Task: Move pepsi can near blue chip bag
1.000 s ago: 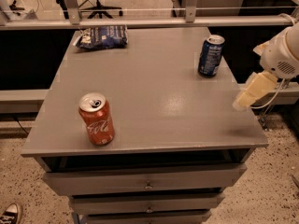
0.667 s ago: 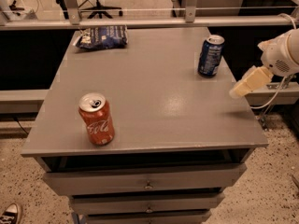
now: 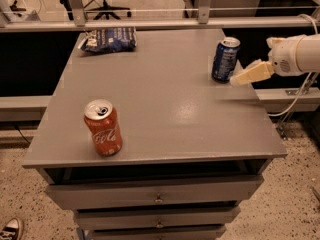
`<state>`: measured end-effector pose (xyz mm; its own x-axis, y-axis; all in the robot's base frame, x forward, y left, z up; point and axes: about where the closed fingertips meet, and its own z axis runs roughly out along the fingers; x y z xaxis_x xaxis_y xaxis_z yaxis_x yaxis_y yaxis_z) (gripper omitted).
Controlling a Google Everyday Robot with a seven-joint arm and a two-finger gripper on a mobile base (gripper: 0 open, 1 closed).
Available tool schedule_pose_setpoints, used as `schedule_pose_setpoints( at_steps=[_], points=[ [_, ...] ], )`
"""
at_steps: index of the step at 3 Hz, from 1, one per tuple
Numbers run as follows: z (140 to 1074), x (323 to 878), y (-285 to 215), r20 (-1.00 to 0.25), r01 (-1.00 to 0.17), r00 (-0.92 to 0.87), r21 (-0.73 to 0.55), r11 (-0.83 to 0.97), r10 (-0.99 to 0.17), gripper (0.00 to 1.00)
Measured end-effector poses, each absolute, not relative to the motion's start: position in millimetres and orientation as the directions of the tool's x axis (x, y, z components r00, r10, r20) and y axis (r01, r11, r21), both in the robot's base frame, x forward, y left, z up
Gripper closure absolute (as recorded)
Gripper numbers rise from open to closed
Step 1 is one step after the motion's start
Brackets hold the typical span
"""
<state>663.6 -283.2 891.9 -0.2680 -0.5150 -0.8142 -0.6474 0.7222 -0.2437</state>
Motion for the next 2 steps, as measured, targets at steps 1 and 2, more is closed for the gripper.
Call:
schedule_pose_setpoints(
  at_steps=[1,2],
  points=[
    [889.1,685.7,-258.5,-0.877,-0.664,-0.243,-0.161,0.73,-0.414,0.0],
    [886.8,700.3,-230.1,-0.911,-0.695,-0.236,-0.086,0.714,-0.339,0.0]
  ],
)
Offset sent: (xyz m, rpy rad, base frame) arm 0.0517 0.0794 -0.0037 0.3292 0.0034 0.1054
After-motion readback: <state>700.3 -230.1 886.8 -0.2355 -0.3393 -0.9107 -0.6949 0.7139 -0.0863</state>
